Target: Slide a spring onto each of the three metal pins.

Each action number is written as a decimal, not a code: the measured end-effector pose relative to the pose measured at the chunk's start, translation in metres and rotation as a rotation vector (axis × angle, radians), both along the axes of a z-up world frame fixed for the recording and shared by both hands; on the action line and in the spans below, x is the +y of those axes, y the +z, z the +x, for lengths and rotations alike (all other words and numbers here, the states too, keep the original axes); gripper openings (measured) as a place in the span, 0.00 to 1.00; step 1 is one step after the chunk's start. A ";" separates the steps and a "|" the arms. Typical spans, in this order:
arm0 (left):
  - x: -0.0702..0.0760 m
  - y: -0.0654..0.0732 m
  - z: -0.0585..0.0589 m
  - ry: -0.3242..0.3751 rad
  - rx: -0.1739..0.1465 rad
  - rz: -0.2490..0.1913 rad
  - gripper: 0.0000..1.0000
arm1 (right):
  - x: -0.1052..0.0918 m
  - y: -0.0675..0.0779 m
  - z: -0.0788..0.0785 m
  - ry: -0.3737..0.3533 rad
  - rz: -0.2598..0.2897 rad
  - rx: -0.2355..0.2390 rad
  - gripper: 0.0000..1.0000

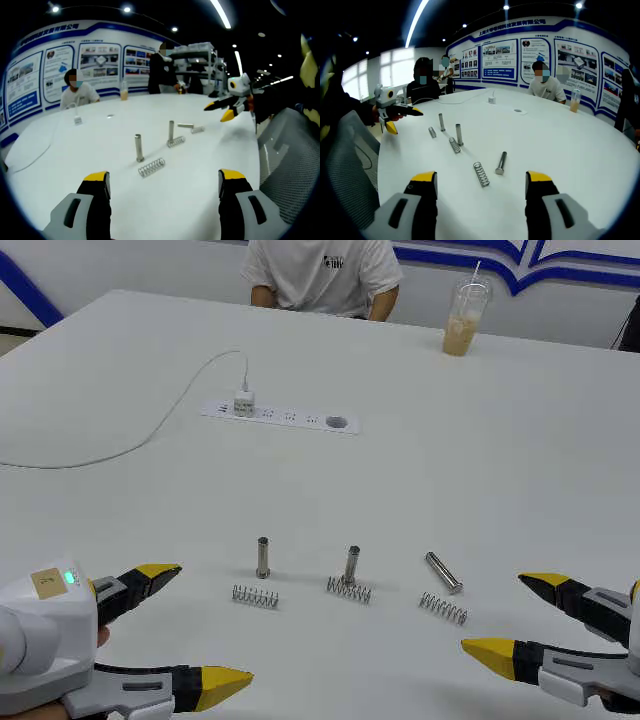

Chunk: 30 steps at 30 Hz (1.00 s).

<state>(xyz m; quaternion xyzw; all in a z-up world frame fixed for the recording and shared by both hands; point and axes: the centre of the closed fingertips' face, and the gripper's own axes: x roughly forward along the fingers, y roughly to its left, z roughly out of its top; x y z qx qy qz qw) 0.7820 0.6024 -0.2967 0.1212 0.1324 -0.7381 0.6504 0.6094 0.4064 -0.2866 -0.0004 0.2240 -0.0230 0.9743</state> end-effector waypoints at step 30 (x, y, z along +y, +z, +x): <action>-0.003 -0.003 -0.002 -0.004 0.002 0.004 0.91 | -0.001 -0.002 -0.002 -0.004 0.002 0.000 0.73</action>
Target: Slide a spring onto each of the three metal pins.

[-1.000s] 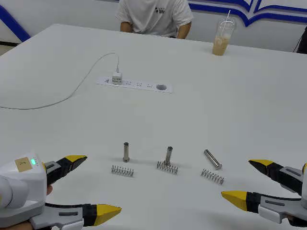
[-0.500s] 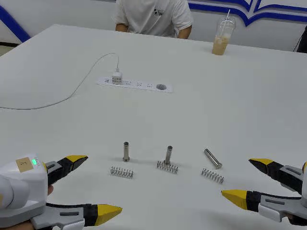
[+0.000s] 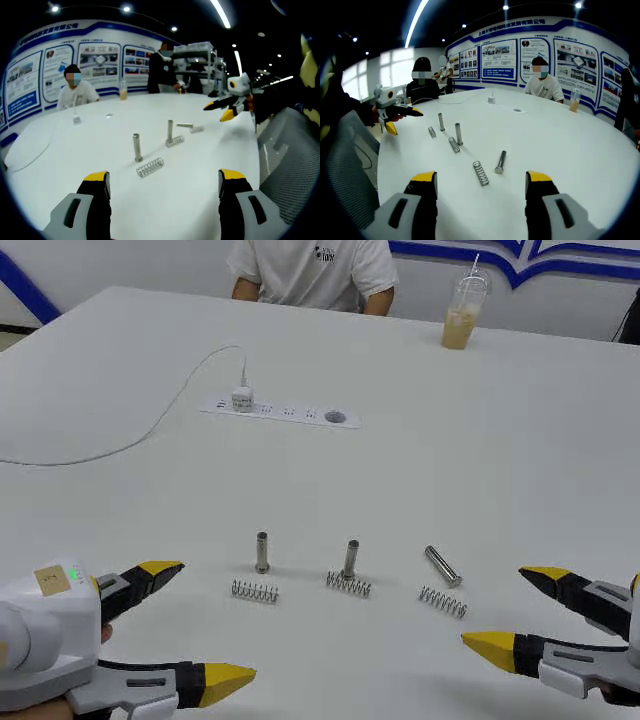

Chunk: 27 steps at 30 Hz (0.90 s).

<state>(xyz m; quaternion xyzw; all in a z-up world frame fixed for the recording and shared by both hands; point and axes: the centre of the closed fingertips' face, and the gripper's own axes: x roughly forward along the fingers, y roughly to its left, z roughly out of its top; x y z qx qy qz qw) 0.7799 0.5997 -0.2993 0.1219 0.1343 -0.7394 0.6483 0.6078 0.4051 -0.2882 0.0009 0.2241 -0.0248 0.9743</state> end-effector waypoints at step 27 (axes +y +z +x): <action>0.001 0.000 0.001 0.002 -0.003 -0.002 0.91 | -0.002 0.006 0.007 -0.002 -0.009 0.012 0.71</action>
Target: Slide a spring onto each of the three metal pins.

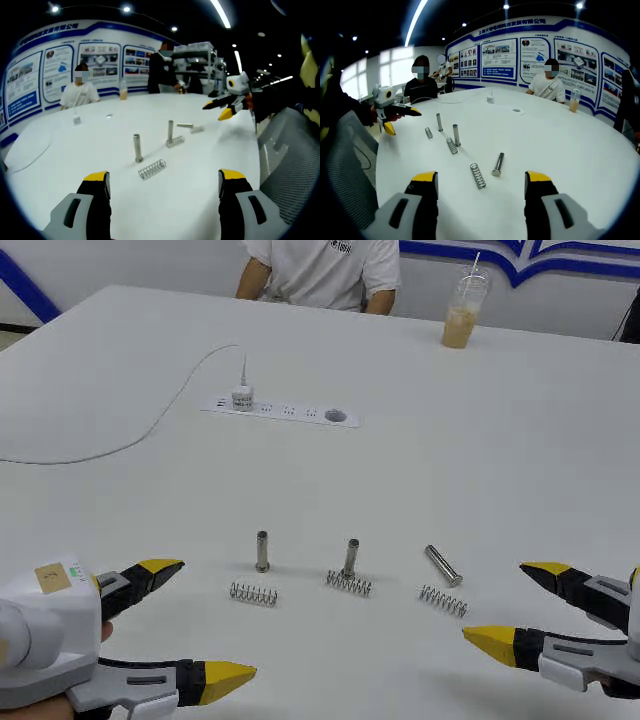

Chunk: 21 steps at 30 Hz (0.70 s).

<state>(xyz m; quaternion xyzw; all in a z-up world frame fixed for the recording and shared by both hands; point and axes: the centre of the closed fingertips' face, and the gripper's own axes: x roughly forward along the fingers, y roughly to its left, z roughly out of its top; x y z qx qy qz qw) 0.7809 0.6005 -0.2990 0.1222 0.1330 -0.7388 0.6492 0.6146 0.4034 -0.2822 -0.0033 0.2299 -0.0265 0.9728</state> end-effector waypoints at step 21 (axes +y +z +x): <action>0.001 0.002 -0.001 0.001 -0.001 0.004 0.91 | -0.030 0.002 0.047 -0.028 -0.045 0.109 0.52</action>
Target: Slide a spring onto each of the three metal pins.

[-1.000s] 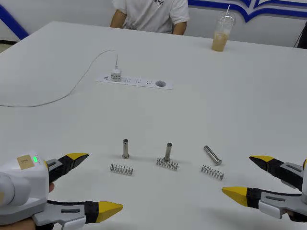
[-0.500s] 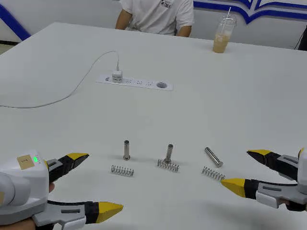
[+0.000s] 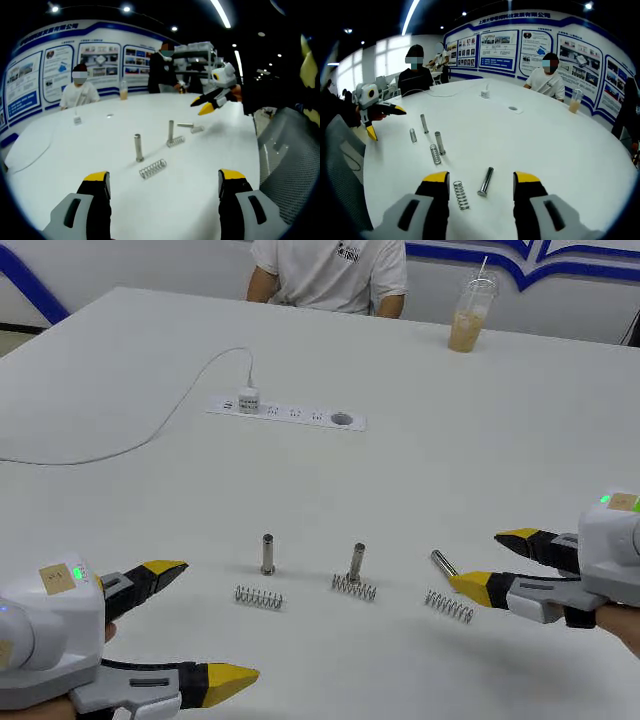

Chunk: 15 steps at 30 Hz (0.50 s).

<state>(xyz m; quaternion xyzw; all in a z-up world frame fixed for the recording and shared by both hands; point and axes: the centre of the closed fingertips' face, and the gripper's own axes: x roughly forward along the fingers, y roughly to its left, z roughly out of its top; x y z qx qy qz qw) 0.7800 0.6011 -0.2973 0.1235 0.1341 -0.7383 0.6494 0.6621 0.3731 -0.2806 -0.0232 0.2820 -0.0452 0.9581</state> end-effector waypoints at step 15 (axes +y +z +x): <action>-0.001 -0.003 -0.002 -0.004 0.006 0.005 0.90 | -0.019 -0.022 0.022 -0.074 0.006 0.091 0.33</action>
